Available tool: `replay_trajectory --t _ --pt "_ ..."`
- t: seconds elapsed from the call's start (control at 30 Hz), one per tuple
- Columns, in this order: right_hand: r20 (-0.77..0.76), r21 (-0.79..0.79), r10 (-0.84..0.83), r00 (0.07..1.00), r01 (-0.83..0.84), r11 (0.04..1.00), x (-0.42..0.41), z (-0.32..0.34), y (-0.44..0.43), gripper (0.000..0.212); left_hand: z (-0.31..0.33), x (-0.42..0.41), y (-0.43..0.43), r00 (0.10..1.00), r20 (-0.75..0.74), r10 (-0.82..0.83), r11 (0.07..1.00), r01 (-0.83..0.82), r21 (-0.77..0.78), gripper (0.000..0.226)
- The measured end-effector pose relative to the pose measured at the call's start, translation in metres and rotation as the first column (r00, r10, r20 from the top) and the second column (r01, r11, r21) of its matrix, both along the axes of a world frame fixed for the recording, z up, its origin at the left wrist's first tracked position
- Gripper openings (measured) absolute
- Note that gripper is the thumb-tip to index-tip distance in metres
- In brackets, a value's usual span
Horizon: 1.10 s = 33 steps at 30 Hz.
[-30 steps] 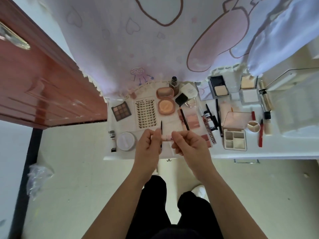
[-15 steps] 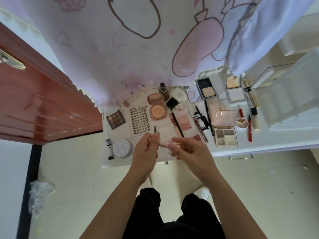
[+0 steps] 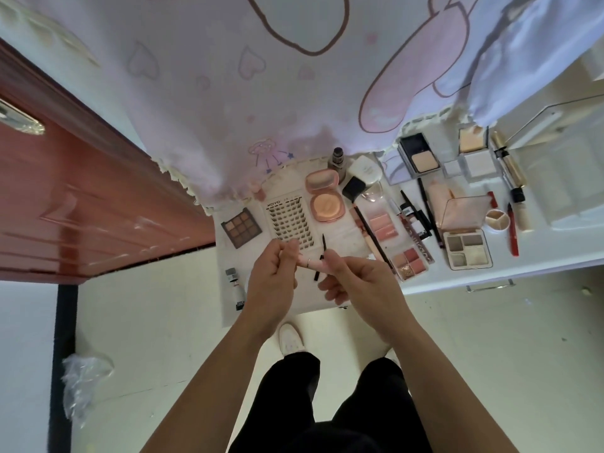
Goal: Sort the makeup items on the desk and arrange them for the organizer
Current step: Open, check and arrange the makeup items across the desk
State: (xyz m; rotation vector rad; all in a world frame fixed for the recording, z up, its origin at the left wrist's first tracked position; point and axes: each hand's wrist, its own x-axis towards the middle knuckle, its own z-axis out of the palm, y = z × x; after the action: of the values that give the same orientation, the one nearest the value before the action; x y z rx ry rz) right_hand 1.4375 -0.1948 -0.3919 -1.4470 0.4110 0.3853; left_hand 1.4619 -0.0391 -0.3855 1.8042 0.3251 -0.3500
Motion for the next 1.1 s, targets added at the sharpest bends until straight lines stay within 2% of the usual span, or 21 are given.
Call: replay_trajectory --t 0.1,0.3,0.33,0.43,0.5,0.6,0.73,0.77,0.83,0.87,0.9,0.93,0.97,1.03,1.1 --pt "0.048 -0.004 -0.066 0.997 0.066 0.998 0.001 0.001 0.01 0.014 0.001 0.004 0.008 1.0 -0.027 -0.001 1.0 0.001 -0.014 0.034" --pt "0.167 -0.048 -0.117 0.979 0.126 0.991 0.004 0.004 0.016 0.026 0.003 0.014 0.013 0.998 -0.063 0.009 0.997 -0.013 -0.073 0.036" --pt "0.148 -0.053 -0.108 0.983 0.117 0.992 0.004 0.007 0.015 0.029 0.004 0.015 0.012 0.999 -0.041 -0.01 0.998 0.008 -0.059 0.037" --pt "-0.045 0.035 -0.06 0.997 0.062 0.997 0.007 0.017 0.012 0.034 0.007 0.015 0.013 0.996 0.042 -0.081 0.997 0.082 -0.01 0.036" --pt "-0.066 0.026 -0.018 0.998 0.02 0.999 0.007 0.018 0.008 0.029 0.006 0.013 0.013 0.99 0.07 -0.126 0.992 0.124 0.032 0.034" --pt "0.044 -0.045 -0.025 0.999 0.027 0.999 0.006 0.018 0.006 0.013 0.006 0.009 0.01 0.997 -0.008 -0.075 0.997 0.075 -0.013 0.035" --pt "0.256 -0.208 -0.038 0.966 0.094 0.974 -0.003 0.009 0.005 0.019 0.005 0.005 0.003 0.99 -0.137 0.026 0.993 -0.042 -0.109 0.036" --pt "0.357 -0.297 0.01 0.934 0.103 0.949 -0.005 0.005 0.002 0.02 0.005 0.004 0.001 0.989 -0.144 0.04 0.991 -0.057 -0.117 0.037" --pt "0.569 -0.459 0.158 0.807 0.152 0.875 -0.01 -0.005 -0.002 0.022 0.004 0.002 -0.004 0.987 -0.147 0.064 0.989 -0.082 -0.123 0.037" --pt "0.633 -0.483 0.196 0.749 0.184 0.856 -0.012 -0.009 -0.003 0.023 0.005 0.001 -0.006 0.987 -0.141 0.072 0.988 -0.09 -0.125 0.035" --pt "0.653 -0.48 0.198 0.731 0.197 0.855 -0.014 -0.012 -0.005 0.025 0.005 0.0 -0.008 0.989 -0.128 0.072 0.989 -0.088 -0.12 0.035" --pt "0.627 -0.459 0.176 0.759 0.178 0.87 -0.016 -0.01 -0.006 0.028 0.006 -0.001 -0.009 0.992 -0.107 0.065 0.992 -0.076 -0.104 0.034" --pt "0.55 -0.411 0.131 0.825 0.13 0.902 -0.016 -0.007 -0.008 0.033 0.006 -0.001 -0.009 0.995 -0.079 0.053 0.995 -0.059 -0.08 0.034" --pt "0.252 -0.182 0.061 0.966 -0.014 0.983 -0.013 0.005 -0.013 0.045 0.009 0.0 -0.009 1.0 -0.009 0.026 0.999 -0.027 -0.031 0.034" --pt "-0.085 0.109 0.071 0.994 -0.061 0.992 -0.008 0.017 -0.017 0.049 0.01 0.0 -0.01 0.997 0.071 -0.012 1.0 0.011 0.019 0.033"
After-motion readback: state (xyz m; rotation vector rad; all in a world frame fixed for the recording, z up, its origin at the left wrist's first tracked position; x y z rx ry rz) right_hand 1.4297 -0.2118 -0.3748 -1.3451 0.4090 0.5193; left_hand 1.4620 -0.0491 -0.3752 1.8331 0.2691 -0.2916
